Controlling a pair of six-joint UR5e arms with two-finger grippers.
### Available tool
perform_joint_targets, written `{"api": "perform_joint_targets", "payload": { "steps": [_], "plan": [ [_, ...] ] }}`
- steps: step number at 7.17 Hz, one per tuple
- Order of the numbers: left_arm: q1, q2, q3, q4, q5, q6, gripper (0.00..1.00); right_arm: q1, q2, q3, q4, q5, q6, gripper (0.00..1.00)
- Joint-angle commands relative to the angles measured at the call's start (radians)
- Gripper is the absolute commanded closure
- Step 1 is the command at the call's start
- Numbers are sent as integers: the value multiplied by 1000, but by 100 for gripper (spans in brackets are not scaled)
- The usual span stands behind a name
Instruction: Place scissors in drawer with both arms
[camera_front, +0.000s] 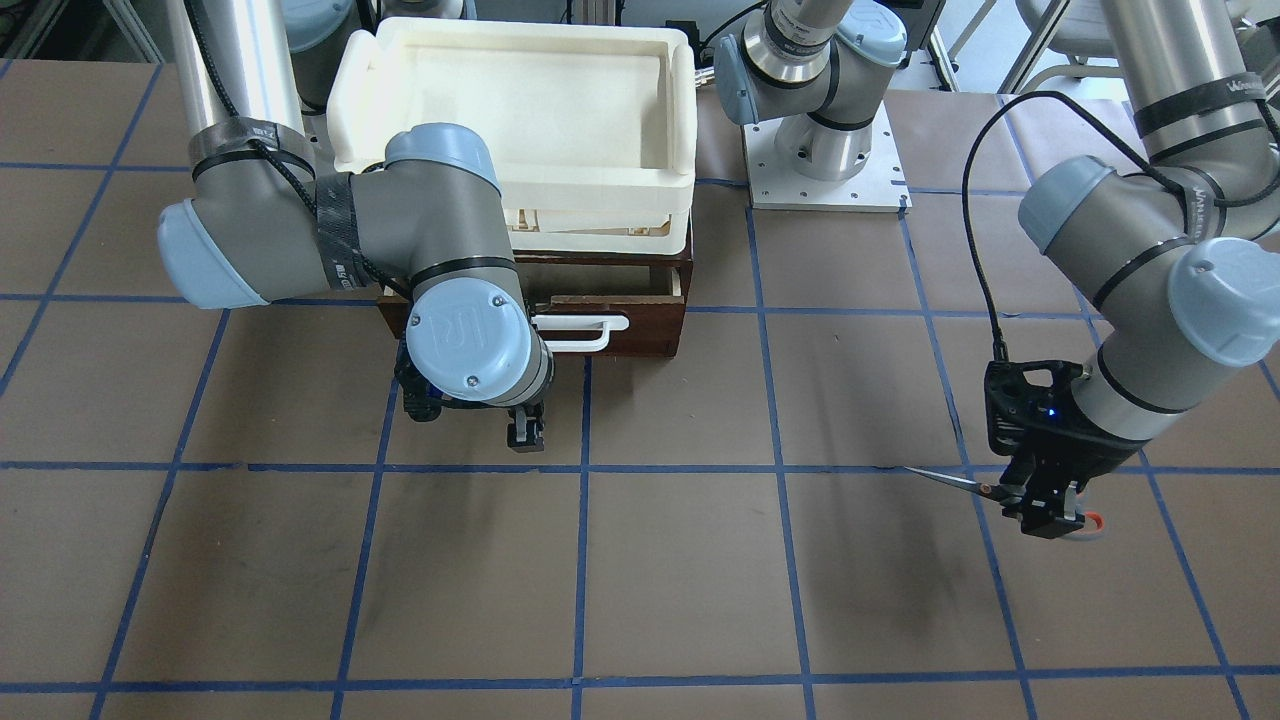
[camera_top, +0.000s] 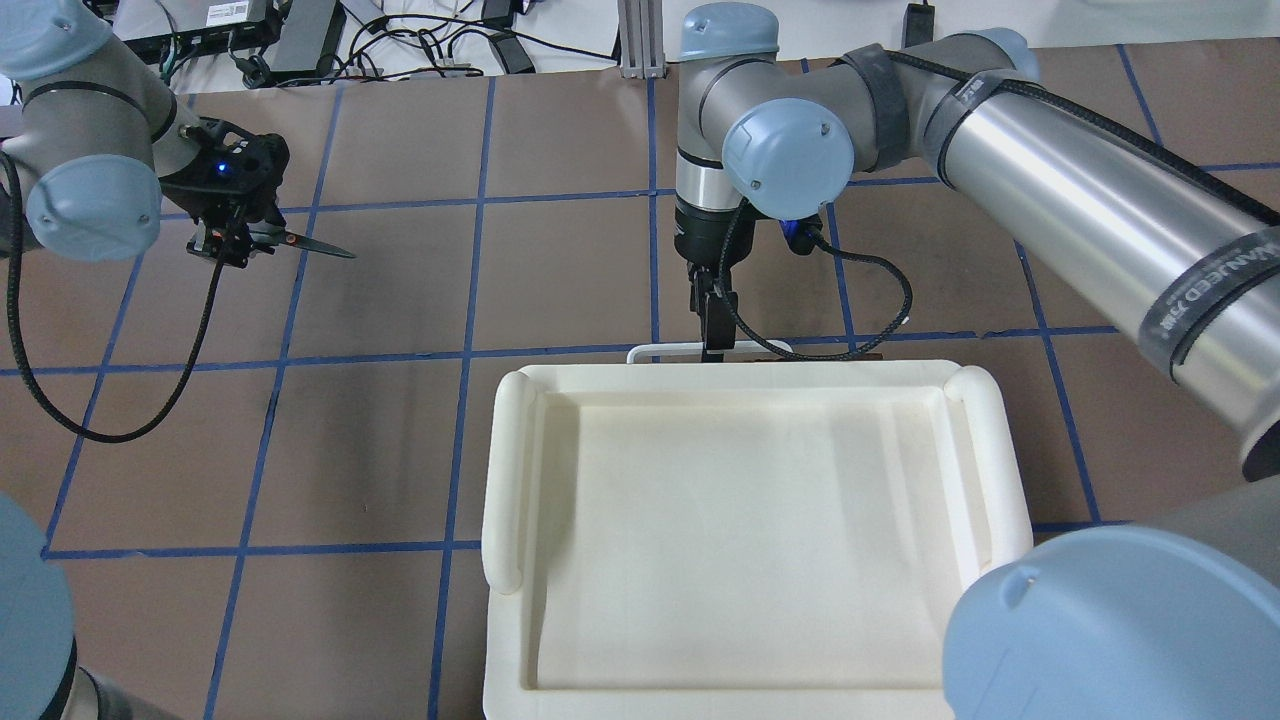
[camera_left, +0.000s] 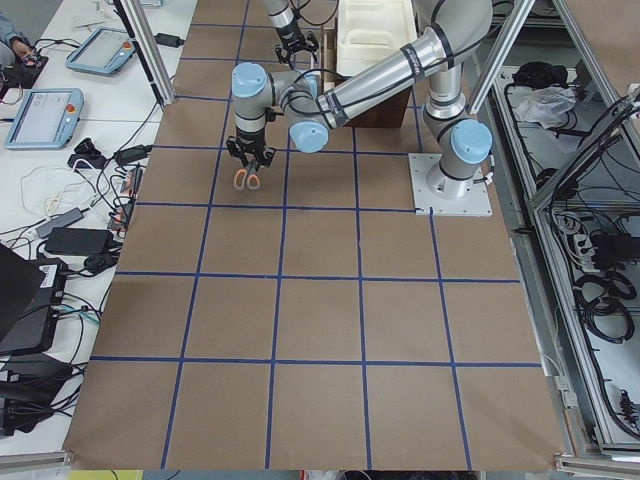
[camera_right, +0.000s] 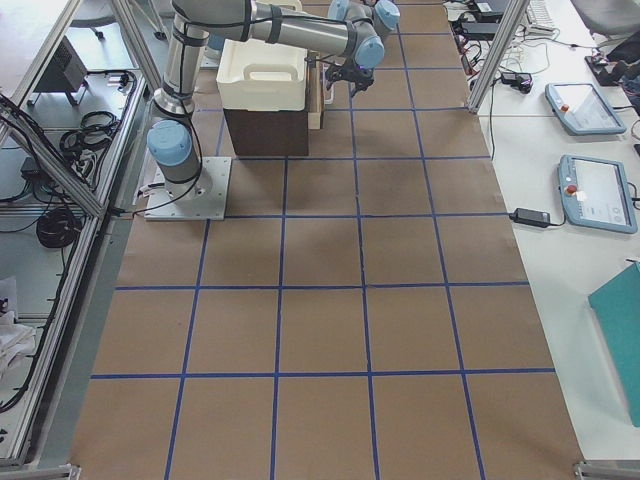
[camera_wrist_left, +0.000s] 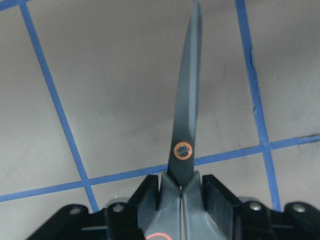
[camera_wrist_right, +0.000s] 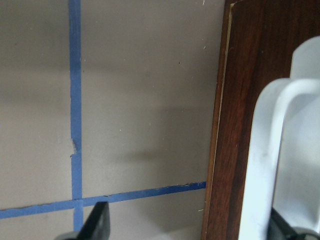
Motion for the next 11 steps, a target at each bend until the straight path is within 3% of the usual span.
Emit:
{"api": "perform_joint_targets", "payload": {
  "steps": [1, 4, 11],
  "plan": [
    [-63, 48, -10, -60, 10, -73, 100, -3, 14, -6, -40, -1, -34, 0],
    [-133, 77, -25, -125, 10, -191, 100, -7, 25, -32, -60, -1, -42, 0],
    [-161, 96, -28, -145, 24, -218, 100, -14, 75, -108, -60, -15, -74, 0]
  ]
}}
